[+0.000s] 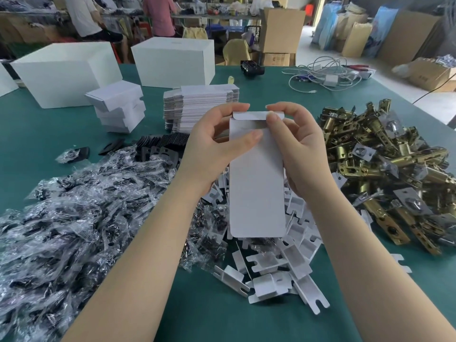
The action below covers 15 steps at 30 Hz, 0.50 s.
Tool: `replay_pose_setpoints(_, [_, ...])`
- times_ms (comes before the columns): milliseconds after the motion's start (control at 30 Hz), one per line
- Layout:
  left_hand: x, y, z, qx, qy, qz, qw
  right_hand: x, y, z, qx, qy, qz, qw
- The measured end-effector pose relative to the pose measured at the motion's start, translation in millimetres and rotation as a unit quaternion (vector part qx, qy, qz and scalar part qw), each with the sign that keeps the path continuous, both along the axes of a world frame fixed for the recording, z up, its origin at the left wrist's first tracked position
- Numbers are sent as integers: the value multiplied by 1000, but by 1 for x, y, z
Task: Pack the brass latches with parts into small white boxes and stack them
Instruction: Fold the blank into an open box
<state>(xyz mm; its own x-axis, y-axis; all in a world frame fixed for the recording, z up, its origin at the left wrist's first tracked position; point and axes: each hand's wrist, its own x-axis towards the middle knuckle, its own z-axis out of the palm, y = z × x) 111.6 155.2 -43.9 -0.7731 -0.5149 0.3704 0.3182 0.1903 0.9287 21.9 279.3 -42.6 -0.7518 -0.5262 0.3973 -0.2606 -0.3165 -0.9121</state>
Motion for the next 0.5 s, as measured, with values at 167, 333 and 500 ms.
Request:
replay_pose_setpoints(167, [3, -2, 2, -76, -35, -14, 996, -5, 3, 4, 15, 31, -33, 999])
replay_pose_setpoints(333, [4, 3, 6, -152, -93, -6, 984, -10, 7, 8, 78, 49, -49, 994])
replay_pose_setpoints(500, [1, 22, 6, -274, -200, 83, 937, 0, -2, 7, 60, 68, -158, 983])
